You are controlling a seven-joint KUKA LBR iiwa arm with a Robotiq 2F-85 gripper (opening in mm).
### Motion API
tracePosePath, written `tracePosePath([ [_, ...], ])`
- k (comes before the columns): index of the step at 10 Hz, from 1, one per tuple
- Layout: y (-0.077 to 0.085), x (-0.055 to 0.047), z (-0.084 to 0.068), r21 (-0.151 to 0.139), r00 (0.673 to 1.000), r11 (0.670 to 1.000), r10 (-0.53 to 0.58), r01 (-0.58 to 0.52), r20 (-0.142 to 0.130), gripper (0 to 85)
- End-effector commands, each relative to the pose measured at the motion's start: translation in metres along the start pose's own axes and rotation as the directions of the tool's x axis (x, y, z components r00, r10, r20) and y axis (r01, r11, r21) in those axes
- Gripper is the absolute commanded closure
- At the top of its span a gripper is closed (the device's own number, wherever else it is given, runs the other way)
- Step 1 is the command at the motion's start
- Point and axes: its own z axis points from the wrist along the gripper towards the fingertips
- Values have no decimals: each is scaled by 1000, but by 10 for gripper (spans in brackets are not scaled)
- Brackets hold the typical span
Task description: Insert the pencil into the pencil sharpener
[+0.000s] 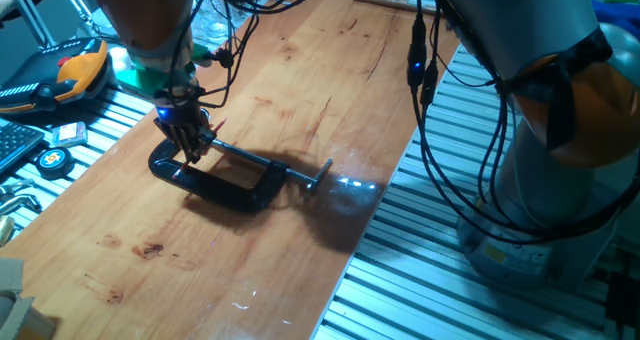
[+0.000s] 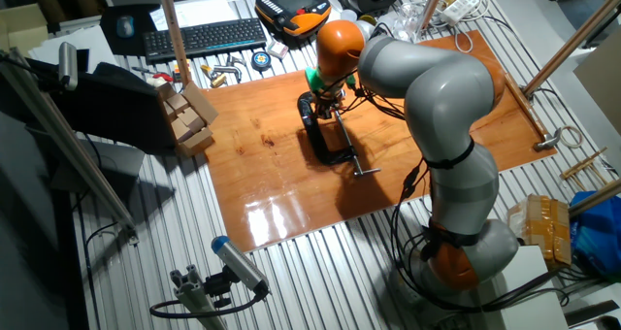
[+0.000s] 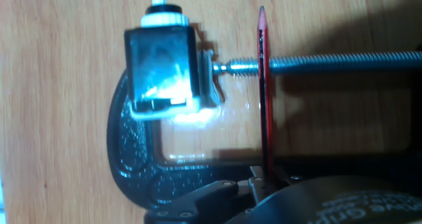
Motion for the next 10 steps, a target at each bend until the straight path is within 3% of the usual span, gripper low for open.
tracePosePath([
  [1,-1,3,-1,0,1000,1000,2,-2,0,850],
  [10,-1,38,-3,5,1000,1000,19,-19,-9,850],
])
